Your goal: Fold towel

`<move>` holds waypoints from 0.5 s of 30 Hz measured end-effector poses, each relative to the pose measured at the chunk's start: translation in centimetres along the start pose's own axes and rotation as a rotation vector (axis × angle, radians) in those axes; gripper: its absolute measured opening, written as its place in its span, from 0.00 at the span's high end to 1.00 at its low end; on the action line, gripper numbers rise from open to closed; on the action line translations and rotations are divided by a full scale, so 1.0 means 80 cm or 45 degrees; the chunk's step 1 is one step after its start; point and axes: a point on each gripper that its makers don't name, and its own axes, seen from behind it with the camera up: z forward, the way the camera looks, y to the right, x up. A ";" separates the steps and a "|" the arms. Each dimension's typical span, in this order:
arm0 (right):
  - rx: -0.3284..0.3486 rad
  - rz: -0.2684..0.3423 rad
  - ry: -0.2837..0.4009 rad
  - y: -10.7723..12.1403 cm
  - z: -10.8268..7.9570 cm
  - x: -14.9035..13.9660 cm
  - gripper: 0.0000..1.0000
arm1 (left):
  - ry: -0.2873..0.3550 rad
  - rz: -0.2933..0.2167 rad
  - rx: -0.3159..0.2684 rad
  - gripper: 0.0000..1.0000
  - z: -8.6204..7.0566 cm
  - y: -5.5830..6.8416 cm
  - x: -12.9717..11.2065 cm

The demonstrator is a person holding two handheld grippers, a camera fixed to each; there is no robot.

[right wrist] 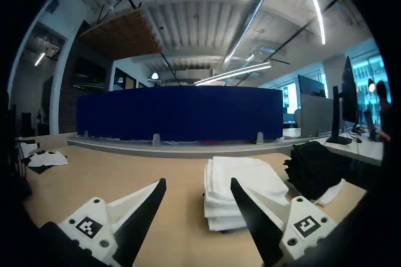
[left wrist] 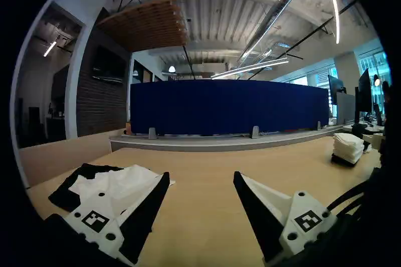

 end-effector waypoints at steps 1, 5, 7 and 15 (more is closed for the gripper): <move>0.000 0.000 0.000 0.000 0.000 0.000 0.00 | 0.000 0.000 0.000 0.06 0.000 0.000 0.000; 0.000 0.000 0.001 0.001 0.002 0.001 0.00 | 0.000 0.000 0.000 0.06 -0.001 0.000 0.000; 0.000 -0.001 0.000 0.001 0.002 0.001 0.00 | 0.000 0.000 0.000 0.06 0.000 0.000 0.000; -0.001 -0.002 0.000 0.002 0.003 0.002 0.00 | 0.000 0.000 0.000 0.06 -0.001 0.001 0.001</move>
